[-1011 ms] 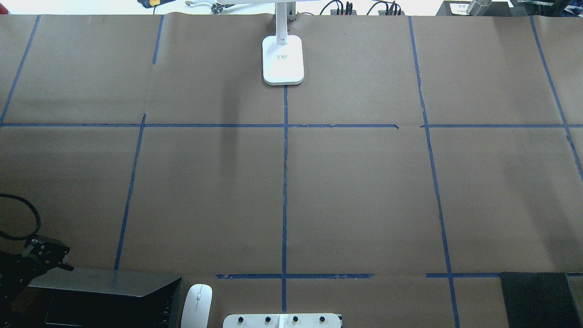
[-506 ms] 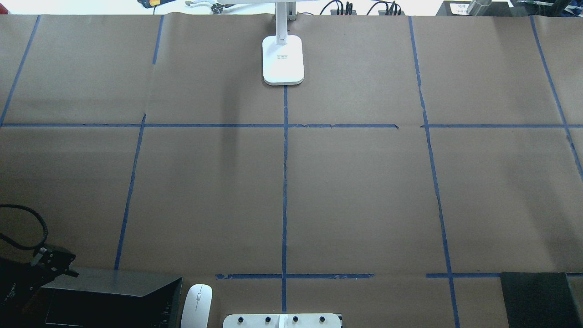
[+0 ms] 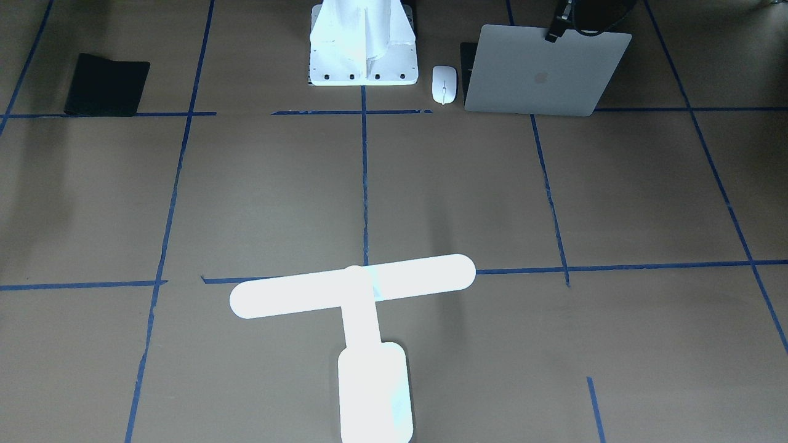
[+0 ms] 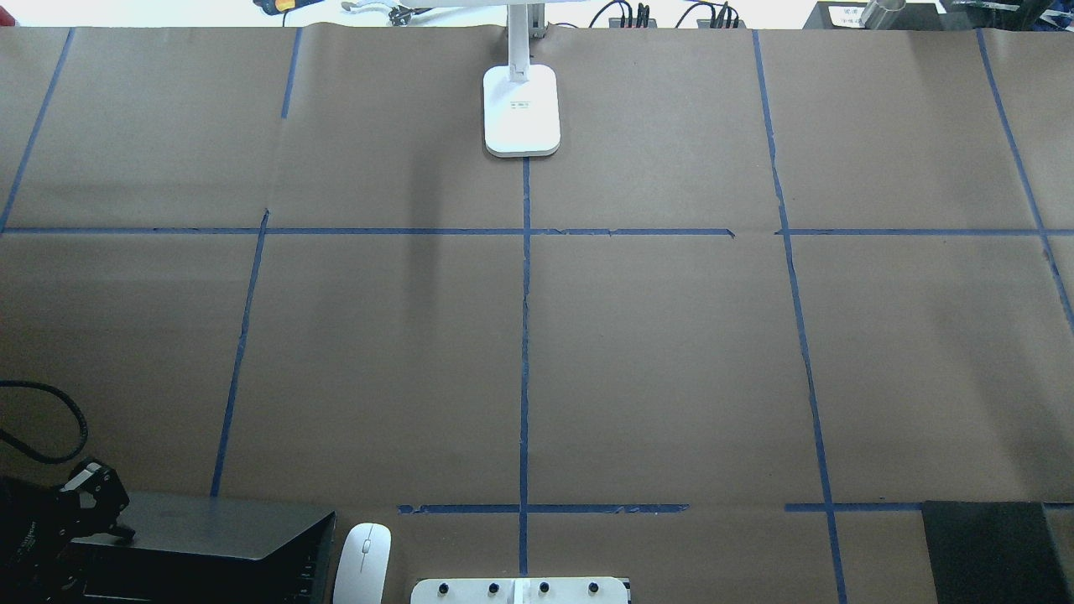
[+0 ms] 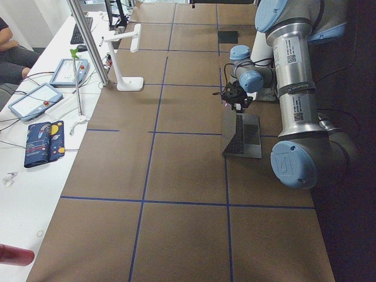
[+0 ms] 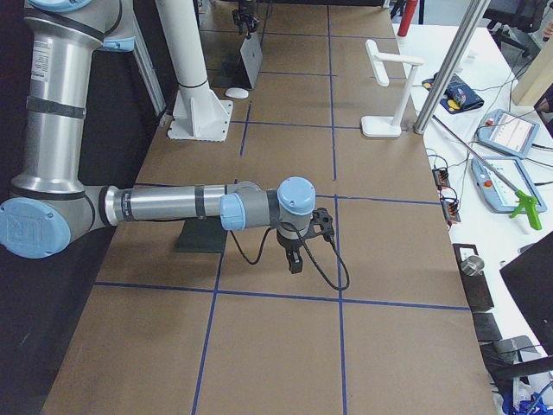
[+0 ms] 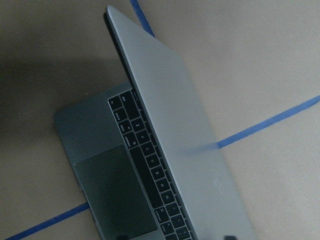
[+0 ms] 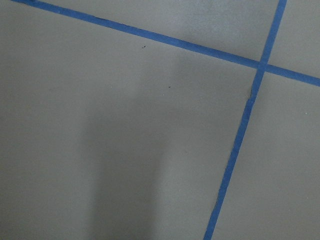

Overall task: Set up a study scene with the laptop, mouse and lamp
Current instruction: 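Grip the laptop lid with the left gripper and drag it farther away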

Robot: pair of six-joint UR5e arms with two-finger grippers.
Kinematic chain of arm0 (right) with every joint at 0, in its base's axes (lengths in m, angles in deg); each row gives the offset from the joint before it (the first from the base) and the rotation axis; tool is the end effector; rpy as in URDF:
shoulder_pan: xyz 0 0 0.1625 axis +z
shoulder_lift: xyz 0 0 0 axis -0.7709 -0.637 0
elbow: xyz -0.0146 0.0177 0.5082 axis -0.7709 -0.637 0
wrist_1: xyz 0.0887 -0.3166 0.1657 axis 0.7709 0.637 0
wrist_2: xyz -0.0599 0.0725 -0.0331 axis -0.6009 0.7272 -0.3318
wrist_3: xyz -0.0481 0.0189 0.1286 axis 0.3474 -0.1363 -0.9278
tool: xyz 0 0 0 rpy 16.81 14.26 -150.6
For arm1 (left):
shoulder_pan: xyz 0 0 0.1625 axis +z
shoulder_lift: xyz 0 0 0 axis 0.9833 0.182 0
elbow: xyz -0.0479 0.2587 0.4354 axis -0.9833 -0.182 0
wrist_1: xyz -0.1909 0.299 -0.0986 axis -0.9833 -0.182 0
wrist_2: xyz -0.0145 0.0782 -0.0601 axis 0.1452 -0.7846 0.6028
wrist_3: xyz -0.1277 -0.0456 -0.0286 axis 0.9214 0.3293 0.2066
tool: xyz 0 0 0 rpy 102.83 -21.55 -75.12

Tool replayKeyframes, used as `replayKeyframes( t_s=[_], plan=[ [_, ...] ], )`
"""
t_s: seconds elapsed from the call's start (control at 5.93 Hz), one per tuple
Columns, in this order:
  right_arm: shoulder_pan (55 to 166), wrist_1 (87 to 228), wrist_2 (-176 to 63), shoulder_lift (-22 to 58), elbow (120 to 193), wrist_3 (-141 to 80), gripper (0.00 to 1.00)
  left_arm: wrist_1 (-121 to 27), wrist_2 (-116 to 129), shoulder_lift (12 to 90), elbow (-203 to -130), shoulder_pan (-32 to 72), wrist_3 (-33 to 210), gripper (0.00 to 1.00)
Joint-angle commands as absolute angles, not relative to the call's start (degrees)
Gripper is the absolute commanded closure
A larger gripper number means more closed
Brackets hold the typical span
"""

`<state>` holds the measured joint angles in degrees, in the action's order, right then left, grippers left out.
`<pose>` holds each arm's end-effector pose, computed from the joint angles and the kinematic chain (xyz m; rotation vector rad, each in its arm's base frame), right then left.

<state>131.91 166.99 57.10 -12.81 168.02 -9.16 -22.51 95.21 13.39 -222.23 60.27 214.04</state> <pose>-0.0218 -0.3642 0.7198 0.0998 -0.8195 -0.2751 0.2291 -0.1705 0.4639 -0.5378 0.6219 -1.0176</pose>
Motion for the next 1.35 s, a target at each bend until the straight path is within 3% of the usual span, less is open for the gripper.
replayKeyframes(
  t_s=[0.0, 0.84, 1.01, 1.18],
  plan=[
    [131.9, 167.0, 57.1, -12.8, 167.9, -9.1, 0.0, -22.5, 95.1, 13.6, -222.2, 60.1, 216.3, 1.0],
    [131.9, 167.1, 57.0, -12.9, 167.9, -9.2, 0.0, -22.0, 95.1, 15.0, -224.6, 41.0, 212.8, 1.0],
    [131.9, 166.9, 57.0, -12.8, 166.7, -9.1, 0.0, -21.9, 94.9, 18.4, -223.3, 37.8, 209.0, 1.0],
    [131.9, 166.4, 57.0, -12.7, 166.5, -9.1, 0.0, -21.9, 94.7, 27.6, -216.8, 35.0, 205.9, 1.0]
  ],
)
